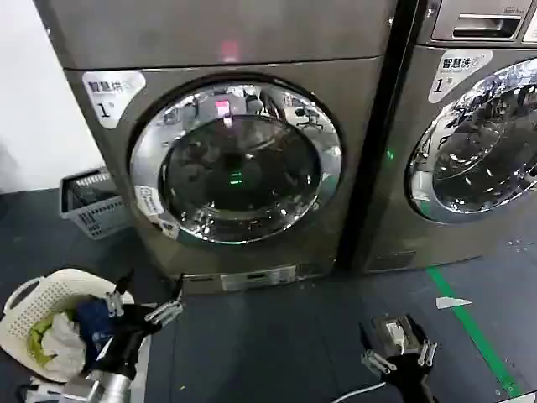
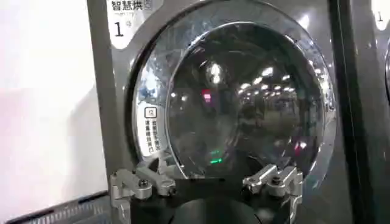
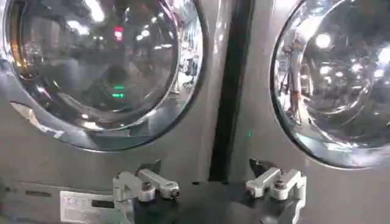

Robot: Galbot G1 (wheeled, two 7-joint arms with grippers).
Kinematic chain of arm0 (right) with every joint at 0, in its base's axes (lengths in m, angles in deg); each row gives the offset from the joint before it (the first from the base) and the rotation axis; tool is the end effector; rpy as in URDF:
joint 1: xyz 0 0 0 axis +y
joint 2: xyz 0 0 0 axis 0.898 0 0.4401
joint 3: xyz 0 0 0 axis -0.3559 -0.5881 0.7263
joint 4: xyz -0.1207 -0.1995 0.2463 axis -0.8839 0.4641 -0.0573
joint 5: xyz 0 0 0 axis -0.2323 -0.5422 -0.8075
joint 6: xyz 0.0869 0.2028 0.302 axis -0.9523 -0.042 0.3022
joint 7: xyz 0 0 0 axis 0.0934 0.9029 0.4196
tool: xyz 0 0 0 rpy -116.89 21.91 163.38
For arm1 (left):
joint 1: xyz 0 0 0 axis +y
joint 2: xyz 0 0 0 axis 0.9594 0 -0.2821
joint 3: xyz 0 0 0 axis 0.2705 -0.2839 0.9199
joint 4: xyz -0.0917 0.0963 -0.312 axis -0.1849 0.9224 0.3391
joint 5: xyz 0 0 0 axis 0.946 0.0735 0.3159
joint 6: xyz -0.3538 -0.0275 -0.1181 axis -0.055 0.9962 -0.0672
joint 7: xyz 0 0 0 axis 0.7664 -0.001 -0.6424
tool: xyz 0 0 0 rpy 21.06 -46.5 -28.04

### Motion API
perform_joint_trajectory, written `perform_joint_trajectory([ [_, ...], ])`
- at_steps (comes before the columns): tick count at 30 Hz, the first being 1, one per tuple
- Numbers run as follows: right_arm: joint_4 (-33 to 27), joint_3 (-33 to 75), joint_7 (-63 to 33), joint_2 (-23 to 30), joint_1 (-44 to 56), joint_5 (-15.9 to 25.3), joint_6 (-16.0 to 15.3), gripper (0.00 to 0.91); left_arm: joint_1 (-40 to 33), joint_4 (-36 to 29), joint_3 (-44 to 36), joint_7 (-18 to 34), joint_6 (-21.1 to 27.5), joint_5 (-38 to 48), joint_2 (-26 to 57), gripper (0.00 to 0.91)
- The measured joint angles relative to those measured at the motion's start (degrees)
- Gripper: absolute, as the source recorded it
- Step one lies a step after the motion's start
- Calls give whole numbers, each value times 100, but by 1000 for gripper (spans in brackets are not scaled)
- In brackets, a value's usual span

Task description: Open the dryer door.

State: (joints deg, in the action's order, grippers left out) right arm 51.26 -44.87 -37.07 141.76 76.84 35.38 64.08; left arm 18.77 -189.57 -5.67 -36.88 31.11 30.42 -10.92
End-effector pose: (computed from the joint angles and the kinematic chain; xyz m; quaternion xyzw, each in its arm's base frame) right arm 0.1044 -0.0535 -0.2757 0.0351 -0.9963 0.0671 0.0404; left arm 0.1760 0.0584 -0.2306 0.0765 0.9941 0.0527 0.0567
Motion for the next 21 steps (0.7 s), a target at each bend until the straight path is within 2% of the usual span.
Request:
perform_joint_trajectory([
  [6,77,142,270,-86,-58,-184,-36,907,12,-57,-79,44,311,18,31,907],
  [10,92,336,458,-218,-290,-534,-264,907,-3,-57,-66,94,450,-203,46,907],
  [15,51,715,848,-602,-750,-1191,-662,907,-49,-195,-70,100,704,-230,104,907],
  [21,-212,781,1129,-1513,-1453,-2310,-980,907,-65,-458,-135,130,1091,-6,99,907],
])
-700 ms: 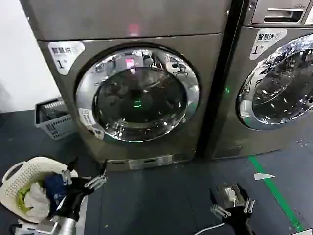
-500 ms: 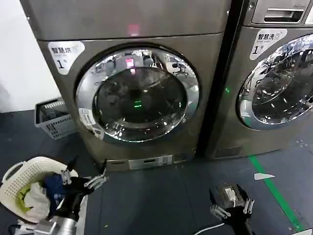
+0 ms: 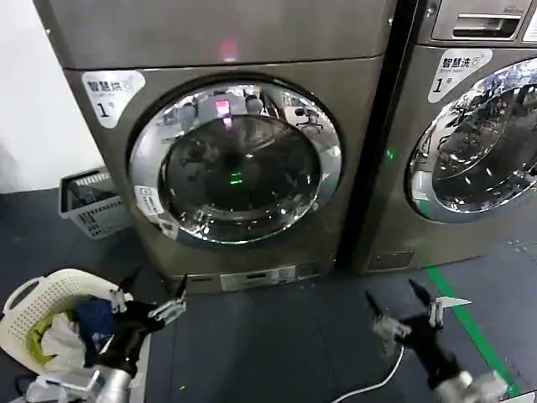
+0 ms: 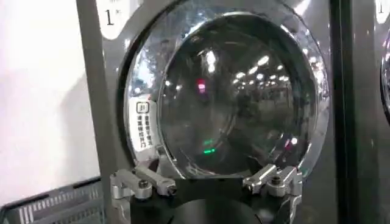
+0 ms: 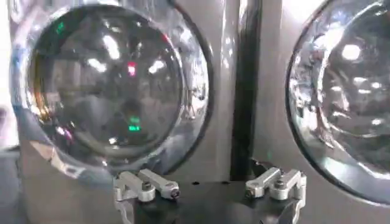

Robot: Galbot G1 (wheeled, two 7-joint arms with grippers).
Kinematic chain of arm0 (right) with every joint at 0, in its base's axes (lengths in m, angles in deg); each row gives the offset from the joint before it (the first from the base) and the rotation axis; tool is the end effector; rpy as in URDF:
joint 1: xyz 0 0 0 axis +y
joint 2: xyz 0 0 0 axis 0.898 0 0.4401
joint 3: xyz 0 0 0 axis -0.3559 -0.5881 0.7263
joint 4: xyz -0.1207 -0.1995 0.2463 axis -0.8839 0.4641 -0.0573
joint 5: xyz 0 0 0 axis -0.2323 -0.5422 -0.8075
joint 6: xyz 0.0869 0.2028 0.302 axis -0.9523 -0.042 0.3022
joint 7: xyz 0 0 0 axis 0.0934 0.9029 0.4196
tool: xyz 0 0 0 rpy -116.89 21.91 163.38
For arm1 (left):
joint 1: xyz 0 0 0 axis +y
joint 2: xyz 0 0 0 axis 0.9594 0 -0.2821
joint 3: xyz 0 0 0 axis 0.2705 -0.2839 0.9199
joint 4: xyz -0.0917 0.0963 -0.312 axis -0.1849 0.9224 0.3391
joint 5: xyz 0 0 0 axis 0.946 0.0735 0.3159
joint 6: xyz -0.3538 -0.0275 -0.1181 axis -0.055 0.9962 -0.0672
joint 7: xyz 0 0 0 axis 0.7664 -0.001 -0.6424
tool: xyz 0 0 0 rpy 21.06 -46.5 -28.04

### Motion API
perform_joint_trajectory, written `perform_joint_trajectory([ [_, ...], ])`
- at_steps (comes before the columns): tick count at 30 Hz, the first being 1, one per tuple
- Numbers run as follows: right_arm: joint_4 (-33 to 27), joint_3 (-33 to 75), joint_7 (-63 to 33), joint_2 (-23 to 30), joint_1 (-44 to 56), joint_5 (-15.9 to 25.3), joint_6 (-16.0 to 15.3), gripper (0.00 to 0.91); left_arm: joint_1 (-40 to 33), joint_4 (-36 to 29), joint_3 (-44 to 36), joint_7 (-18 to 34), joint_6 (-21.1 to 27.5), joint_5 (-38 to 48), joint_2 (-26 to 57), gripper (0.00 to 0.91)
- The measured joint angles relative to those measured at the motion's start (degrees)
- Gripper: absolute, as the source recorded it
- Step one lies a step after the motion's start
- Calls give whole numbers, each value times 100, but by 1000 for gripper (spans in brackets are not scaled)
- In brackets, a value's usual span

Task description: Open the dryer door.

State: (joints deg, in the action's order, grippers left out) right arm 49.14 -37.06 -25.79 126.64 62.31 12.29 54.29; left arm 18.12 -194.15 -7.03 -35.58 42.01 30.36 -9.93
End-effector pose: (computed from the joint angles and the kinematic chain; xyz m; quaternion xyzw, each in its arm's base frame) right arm 0.1806 -0.1177 -0.2248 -0.1556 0.9877 -0.0051 0.0137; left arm 0.1749 0.0477 -0.2001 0.0809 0.9956 0.0460 0.0074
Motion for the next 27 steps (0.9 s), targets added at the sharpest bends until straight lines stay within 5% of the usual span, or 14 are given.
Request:
perform_joint_trajectory([
  [14,-926,-1718,496,-1905,-2137,-841,-92,907,325,-323,-12,-151,-150,123,-67,907],
  [27,-1556,-3490,409,-1938,-4108,-865,-562,907,322,-332,-39,-108,-156,353,41,907],
])
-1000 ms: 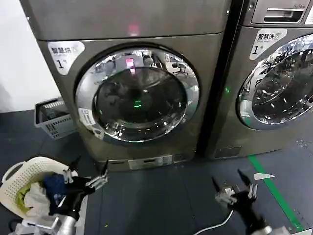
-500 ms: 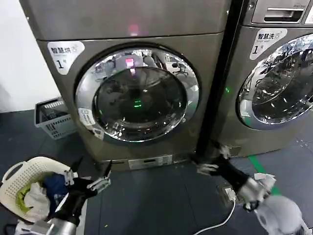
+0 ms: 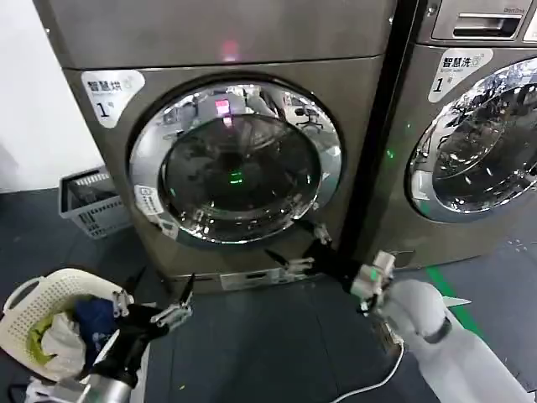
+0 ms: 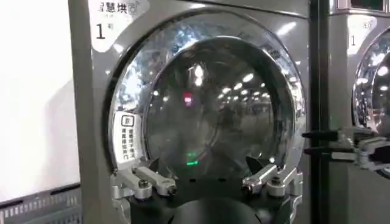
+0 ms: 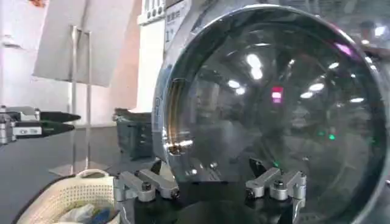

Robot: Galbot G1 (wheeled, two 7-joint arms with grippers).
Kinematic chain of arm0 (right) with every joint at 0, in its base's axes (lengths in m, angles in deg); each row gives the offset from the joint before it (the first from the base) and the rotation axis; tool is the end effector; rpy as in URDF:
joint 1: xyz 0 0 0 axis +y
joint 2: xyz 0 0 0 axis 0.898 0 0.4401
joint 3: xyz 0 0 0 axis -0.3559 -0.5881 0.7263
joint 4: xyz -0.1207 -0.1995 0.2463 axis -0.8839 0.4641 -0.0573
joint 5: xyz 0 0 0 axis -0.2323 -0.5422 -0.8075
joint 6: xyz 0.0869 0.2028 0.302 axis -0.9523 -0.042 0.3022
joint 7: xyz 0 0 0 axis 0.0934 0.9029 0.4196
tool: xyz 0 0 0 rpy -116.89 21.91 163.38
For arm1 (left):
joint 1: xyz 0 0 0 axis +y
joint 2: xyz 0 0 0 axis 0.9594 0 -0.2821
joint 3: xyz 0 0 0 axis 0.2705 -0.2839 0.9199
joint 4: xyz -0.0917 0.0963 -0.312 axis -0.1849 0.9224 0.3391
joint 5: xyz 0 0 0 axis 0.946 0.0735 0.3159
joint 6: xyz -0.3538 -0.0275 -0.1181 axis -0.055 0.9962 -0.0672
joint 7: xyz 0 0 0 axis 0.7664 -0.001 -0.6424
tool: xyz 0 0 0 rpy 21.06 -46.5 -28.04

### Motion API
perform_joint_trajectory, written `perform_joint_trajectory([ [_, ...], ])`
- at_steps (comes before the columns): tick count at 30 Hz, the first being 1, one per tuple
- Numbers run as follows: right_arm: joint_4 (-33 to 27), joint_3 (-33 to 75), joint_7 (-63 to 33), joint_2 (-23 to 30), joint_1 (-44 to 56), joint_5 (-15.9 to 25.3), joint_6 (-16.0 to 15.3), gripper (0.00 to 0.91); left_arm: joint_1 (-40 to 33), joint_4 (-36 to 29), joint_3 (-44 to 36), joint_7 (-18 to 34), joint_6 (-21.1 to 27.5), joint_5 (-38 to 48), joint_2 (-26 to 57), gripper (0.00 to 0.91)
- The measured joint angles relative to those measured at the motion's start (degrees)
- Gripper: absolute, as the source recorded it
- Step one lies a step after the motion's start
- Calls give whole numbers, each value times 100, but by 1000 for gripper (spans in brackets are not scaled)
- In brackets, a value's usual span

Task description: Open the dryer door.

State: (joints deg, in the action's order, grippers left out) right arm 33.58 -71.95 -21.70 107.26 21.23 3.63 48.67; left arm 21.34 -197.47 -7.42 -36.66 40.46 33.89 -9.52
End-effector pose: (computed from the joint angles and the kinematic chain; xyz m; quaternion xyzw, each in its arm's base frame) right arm 0.3465 -0.0351 -0.1864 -0.4302 0.9013 -0.0408 0.0316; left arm 0.1599 0.0424 -0.1887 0.1067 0.9938 0.0200 0.0240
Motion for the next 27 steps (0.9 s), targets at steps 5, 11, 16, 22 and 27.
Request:
perform_joint_trajectory([
  [5,-145,-342,3,50,-469,6,-112,907,27,-40,-26,-12,-1,16,-19,907],
  [11,-343,-733,-21,253,-882,118,-309,907,126,-55,-36,-65,-7,14,16,907],
  [16,-523,-994,14,433,-1102,139,-322,907,133,-111,-75,-90,1,-38,22,907],
  [22,-777,-1292,-63,644,-1464,120,-346,907,172,-92,-175,-82,-44,-149,-10,907],
  [27,-1036,-1508,-150,862,-1795,-17,-433,907,211,-151,-180,-82,-55,-164,-22,907],
])
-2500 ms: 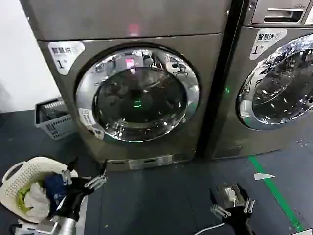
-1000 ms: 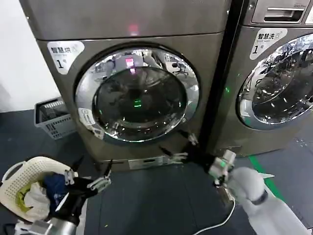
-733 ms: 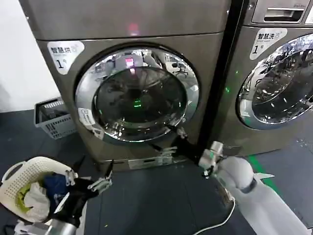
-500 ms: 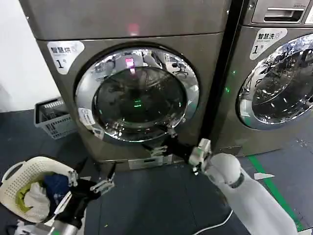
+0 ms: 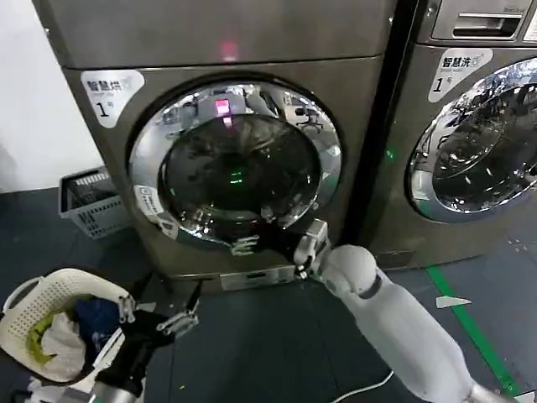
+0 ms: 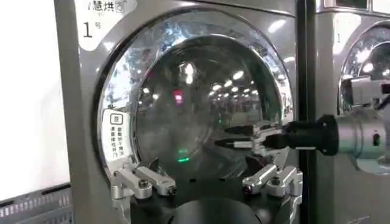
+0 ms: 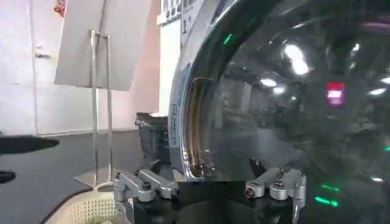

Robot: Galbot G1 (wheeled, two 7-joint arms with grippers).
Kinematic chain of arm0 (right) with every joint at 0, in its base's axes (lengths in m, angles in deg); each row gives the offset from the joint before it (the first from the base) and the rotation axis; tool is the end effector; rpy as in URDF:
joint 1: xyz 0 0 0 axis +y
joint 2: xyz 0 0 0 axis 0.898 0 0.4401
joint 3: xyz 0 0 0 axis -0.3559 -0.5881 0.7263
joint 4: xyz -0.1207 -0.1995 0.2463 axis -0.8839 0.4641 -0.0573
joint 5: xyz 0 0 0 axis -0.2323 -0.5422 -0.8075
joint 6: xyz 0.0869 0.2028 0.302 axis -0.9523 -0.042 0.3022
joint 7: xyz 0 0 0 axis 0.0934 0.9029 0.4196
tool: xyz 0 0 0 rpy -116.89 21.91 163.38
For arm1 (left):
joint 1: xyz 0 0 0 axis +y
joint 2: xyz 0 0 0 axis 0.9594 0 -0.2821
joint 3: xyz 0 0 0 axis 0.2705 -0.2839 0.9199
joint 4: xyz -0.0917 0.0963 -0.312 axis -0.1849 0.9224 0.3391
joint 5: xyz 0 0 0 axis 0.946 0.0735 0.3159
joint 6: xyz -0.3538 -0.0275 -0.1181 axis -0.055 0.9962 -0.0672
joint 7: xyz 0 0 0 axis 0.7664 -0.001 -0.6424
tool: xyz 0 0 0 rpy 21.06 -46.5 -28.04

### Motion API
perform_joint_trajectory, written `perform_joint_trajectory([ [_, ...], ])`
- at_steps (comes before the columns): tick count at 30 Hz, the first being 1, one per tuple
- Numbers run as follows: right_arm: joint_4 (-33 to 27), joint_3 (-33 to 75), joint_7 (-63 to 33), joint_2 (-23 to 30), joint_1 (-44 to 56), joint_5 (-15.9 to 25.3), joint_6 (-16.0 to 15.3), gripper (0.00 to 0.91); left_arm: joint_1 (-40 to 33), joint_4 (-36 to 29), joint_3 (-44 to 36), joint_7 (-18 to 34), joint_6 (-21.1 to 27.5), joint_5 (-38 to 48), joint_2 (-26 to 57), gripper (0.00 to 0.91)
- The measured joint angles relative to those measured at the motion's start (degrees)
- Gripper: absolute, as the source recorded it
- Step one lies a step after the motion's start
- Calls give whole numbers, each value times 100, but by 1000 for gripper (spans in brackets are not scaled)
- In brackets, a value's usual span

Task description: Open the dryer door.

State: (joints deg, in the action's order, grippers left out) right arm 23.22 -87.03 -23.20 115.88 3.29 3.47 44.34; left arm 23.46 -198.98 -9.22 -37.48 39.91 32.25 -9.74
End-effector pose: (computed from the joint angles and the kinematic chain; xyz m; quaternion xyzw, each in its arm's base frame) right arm 0.4087 0.0495 -0.1737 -0.4821 0.8754 -0.0291 0.0203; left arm 0.1511 0.0330 -0.1864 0.1244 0.9917 0.0227 0.0212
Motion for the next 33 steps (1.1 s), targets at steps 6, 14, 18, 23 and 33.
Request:
perform_joint_trajectory([
  [6,-265,-206,-34,259,-245,27,5,907,49,-4,6,3,-30,-22,-2,907],
  [14,-501,-401,-41,531,-438,131,55,907,130,-42,-2,10,-60,5,39,907],
  [18,-597,-526,-160,626,-569,290,82,907,134,-40,-30,10,-61,-11,25,907],
  [23,-726,-665,-254,750,-727,386,62,907,119,18,-10,-3,-96,-20,51,907],
  [33,-1022,-894,-237,1086,-954,412,86,907,108,-24,18,5,-105,46,-43,907],
])
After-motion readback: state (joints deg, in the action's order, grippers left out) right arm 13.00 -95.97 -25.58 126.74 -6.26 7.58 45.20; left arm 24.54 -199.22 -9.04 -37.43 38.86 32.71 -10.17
